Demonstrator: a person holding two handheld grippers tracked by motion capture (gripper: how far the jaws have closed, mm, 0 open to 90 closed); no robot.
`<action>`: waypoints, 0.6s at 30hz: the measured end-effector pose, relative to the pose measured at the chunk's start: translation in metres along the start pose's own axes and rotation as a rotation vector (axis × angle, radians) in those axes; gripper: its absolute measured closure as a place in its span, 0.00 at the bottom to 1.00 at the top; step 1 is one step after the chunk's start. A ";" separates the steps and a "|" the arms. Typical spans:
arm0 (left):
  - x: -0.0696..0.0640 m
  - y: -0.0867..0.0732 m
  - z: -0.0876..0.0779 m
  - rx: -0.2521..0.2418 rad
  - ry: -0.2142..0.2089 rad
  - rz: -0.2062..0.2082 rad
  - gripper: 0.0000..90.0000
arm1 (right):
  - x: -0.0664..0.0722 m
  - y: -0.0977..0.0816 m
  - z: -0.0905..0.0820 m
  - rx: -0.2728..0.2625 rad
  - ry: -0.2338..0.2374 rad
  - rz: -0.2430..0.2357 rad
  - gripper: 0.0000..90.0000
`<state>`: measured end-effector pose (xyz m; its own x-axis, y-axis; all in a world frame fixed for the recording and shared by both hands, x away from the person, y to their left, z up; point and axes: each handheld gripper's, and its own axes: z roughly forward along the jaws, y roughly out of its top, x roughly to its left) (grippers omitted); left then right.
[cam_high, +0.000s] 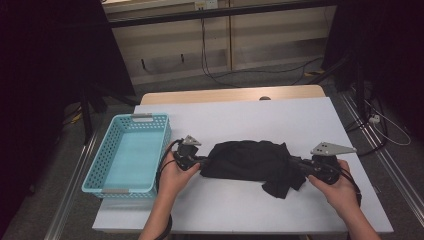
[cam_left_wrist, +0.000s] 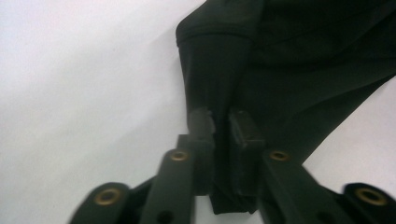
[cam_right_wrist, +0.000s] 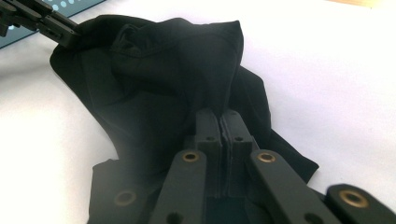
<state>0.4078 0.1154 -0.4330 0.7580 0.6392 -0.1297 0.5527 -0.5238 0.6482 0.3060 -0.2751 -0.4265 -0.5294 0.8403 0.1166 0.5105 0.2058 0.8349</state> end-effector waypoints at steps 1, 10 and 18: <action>0.001 0.001 -0.001 -0.001 0.001 -0.008 0.94 | 0.000 0.000 -0.001 -0.001 0.000 0.000 0.97; 0.015 0.007 -0.023 -0.126 -0.027 -0.084 0.96 | -0.010 0.004 -0.013 -0.051 -0.026 0.035 0.98; 0.012 0.014 -0.020 -0.181 -0.099 -0.108 0.96 | -0.022 0.010 -0.024 -0.079 -0.082 0.035 0.98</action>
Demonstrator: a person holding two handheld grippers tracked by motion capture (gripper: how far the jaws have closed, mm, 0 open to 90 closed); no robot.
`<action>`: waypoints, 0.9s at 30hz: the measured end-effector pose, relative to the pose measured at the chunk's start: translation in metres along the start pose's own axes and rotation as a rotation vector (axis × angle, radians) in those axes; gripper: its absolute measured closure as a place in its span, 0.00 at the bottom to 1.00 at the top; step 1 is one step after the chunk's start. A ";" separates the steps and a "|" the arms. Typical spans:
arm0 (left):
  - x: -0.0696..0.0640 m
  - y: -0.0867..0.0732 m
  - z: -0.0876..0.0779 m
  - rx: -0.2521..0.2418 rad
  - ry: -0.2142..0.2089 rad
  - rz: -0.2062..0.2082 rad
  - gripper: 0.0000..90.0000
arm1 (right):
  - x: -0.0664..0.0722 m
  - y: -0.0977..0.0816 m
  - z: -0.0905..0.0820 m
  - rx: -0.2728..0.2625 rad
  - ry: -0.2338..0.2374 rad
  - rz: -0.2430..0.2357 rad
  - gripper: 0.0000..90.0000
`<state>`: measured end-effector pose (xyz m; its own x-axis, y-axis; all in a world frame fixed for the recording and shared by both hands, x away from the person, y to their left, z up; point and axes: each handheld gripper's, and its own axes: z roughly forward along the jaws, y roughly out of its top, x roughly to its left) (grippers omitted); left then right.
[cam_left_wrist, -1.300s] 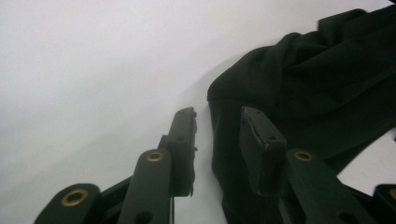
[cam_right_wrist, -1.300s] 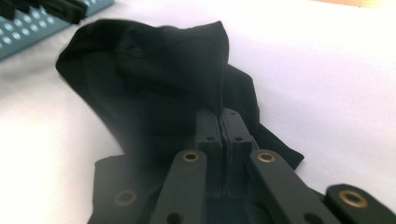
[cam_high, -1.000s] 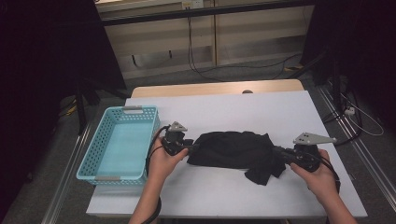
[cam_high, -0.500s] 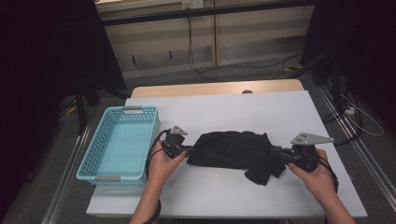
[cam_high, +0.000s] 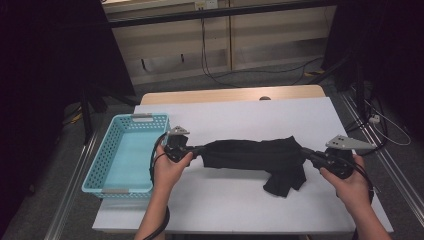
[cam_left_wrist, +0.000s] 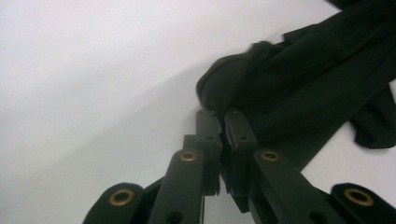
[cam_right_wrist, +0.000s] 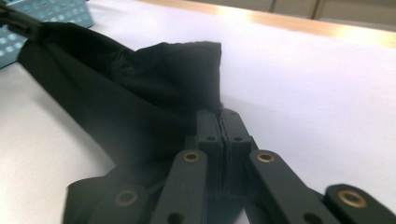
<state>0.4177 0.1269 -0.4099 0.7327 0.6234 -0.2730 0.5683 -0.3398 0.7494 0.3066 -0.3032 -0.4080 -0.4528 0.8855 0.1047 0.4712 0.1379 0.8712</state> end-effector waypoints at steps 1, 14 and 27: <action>-0.001 0.000 0.004 -0.006 -0.016 -0.009 0.96 | -0.003 0.000 -0.002 -0.006 -0.011 0.007 0.98; 0.006 -0.006 0.013 0.066 0.056 -0.007 0.96 | 0.005 -0.010 0.016 0.069 0.016 -0.050 0.95; 0.008 -0.007 0.003 0.064 0.105 0.003 0.96 | 0.017 -0.004 0.005 0.037 0.051 -0.108 0.84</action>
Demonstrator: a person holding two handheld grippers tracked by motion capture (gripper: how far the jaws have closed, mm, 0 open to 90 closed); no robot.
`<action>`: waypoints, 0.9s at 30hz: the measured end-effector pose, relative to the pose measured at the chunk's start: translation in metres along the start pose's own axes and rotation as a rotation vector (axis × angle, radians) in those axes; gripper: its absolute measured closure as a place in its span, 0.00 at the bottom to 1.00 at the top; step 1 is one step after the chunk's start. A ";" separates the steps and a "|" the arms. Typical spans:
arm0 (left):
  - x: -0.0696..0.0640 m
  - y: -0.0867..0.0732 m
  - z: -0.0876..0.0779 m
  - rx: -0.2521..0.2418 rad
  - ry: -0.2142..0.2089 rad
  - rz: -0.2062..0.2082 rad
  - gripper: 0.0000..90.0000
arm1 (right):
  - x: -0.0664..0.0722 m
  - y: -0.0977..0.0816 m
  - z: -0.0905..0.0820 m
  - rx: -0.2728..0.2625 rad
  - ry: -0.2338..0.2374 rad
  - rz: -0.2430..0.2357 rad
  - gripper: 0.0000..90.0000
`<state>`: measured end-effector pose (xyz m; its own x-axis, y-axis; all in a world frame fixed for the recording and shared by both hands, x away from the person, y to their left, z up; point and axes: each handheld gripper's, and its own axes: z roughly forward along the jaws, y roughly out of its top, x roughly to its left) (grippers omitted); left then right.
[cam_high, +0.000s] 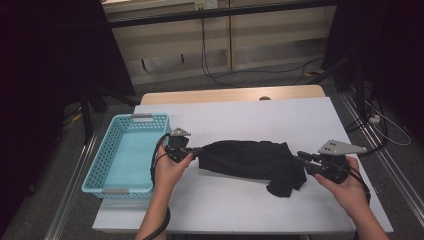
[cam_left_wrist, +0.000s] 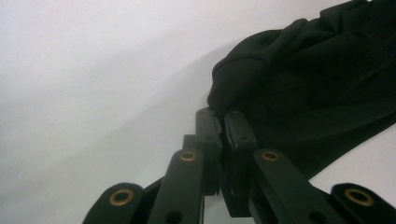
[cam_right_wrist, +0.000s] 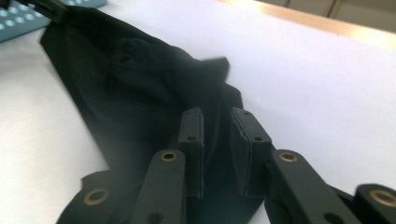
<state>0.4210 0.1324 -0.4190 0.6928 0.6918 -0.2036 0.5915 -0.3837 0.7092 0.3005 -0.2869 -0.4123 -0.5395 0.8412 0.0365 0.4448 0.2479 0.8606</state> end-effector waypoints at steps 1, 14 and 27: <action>0.000 0.000 0.000 0.004 -0.001 0.007 0.96 | 0.002 0.001 -0.001 0.004 0.005 -0.007 0.86; -0.002 0.001 -0.001 0.000 -0.002 0.001 0.96 | 0.028 -0.012 0.027 0.132 0.094 -0.174 0.66; -0.001 -0.003 0.006 0.015 0.003 -0.002 0.95 | 0.023 -0.021 0.052 0.190 0.038 -0.215 0.42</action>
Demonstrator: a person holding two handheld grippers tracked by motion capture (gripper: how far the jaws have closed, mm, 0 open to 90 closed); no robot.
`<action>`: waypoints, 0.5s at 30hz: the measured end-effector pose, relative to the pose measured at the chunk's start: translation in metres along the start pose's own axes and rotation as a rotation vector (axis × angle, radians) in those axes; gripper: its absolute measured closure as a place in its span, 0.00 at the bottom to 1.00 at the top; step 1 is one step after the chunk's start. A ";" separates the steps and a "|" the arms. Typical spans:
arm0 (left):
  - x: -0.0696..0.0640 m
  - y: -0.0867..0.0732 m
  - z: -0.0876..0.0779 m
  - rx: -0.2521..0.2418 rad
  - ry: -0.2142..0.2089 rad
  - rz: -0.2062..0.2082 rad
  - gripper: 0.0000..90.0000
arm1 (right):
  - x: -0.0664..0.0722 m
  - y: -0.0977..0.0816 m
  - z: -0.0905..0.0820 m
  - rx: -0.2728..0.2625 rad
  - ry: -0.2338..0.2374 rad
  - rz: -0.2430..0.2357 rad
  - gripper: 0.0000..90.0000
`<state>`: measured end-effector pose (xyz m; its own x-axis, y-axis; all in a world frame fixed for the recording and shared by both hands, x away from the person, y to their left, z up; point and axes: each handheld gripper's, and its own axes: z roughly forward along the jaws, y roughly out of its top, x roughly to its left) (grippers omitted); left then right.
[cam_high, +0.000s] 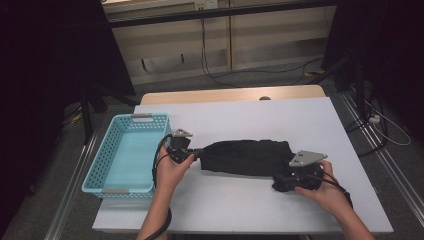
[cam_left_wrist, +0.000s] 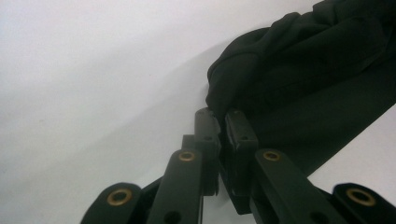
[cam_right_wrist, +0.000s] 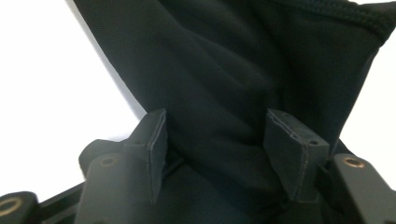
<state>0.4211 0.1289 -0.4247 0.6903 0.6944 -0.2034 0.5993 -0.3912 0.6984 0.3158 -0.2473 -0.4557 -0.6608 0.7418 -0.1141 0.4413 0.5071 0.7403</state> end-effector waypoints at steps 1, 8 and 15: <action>0.000 0.000 0.000 0.006 -0.006 0.003 0.95 | 0.000 0.000 0.001 0.003 0.003 0.000 0.41; 0.002 -0.002 0.005 0.009 -0.005 0.002 0.94 | -0.005 -0.001 0.002 0.005 -0.033 -0.003 0.54; 0.002 -0.001 0.005 -0.005 -0.022 0.011 0.87 | -0.019 0.000 -0.013 -0.064 -0.008 0.104 0.88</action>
<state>0.4238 0.1275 -0.4295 0.7058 0.6765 -0.2103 0.5892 -0.3957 0.7044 0.3205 -0.2671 -0.4451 -0.6090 0.7922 -0.0397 0.4673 0.3988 0.7891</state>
